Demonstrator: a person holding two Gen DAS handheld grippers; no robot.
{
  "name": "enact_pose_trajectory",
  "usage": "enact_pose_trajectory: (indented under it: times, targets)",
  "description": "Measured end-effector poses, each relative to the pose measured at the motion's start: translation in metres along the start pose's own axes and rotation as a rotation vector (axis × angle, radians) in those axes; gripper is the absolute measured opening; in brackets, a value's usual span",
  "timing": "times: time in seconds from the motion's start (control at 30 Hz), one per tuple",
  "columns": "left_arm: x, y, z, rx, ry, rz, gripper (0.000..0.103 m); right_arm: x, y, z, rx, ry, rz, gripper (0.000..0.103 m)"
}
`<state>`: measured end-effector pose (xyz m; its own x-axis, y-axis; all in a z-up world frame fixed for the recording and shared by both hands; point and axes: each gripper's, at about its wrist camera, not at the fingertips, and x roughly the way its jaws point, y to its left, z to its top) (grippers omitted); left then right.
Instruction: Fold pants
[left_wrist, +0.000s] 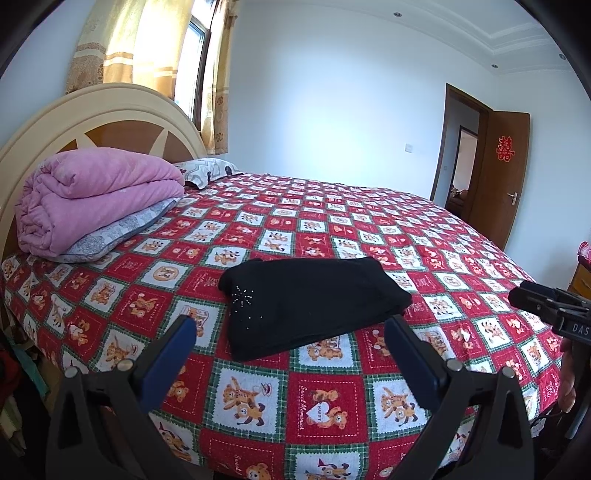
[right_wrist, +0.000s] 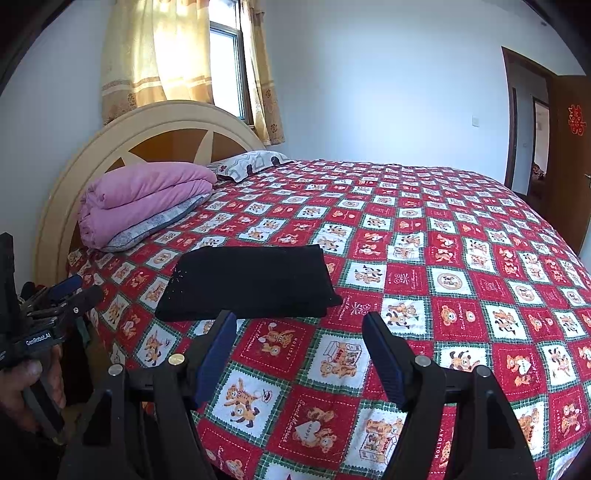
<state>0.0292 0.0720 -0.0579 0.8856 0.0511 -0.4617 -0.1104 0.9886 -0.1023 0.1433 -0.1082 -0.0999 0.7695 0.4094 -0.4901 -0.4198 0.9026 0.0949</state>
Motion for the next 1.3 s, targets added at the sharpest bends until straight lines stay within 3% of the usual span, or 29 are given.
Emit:
enact_pose_trajectory:
  times: [0.77,1.3]
  targets:
    - [0.002,-0.003,0.0,0.054,0.009,0.025,0.103,0.002,0.0,-0.002,-0.014,-0.002,-0.007,0.072]
    - [-0.007,-0.011,0.007,0.07,-0.046,0.025,0.103,-0.001,0.003,-0.002,-0.031,-0.01,-0.01,0.072]
